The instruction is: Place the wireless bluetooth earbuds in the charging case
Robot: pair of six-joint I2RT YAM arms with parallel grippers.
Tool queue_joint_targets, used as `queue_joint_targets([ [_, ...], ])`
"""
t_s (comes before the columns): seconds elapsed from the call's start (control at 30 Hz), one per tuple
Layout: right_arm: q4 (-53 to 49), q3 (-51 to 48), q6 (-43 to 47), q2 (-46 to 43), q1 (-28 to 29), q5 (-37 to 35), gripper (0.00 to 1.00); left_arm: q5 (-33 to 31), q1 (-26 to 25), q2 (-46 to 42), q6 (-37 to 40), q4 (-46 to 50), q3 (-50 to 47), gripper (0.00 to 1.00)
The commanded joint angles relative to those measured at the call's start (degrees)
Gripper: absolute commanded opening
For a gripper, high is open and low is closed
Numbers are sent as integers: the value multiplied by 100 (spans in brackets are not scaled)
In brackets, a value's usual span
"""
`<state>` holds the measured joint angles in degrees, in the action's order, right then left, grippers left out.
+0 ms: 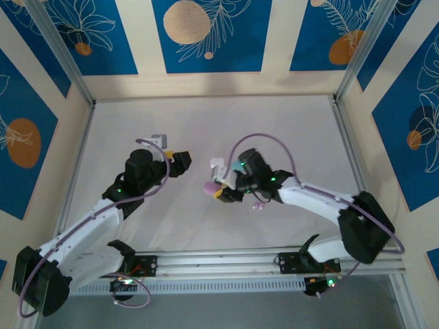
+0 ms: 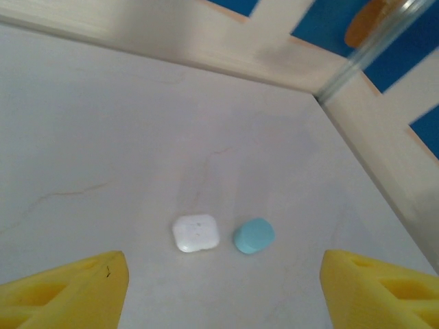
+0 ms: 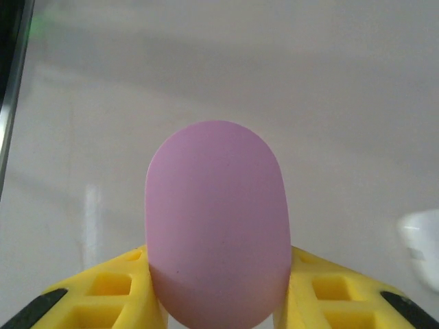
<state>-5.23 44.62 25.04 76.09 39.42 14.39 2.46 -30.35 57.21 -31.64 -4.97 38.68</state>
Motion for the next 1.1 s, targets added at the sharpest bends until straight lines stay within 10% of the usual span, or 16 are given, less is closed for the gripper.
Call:
queue_joint_targets([
  [0.0, 156, -150, -630, -575, -549, 638, 35, 1034, -55, 378, -138, -452, 500, 73],
  [0.83, 1050, -338, -1107, -1396, -876, -269, 35, 2162, -1036, 2187, -404, -355, 2025, 63],
  [1.07, 1136, -358, -1034, -1425, -785, -574, 36, 2180, -1047, 2325, -611, -393, 2100, 37],
])
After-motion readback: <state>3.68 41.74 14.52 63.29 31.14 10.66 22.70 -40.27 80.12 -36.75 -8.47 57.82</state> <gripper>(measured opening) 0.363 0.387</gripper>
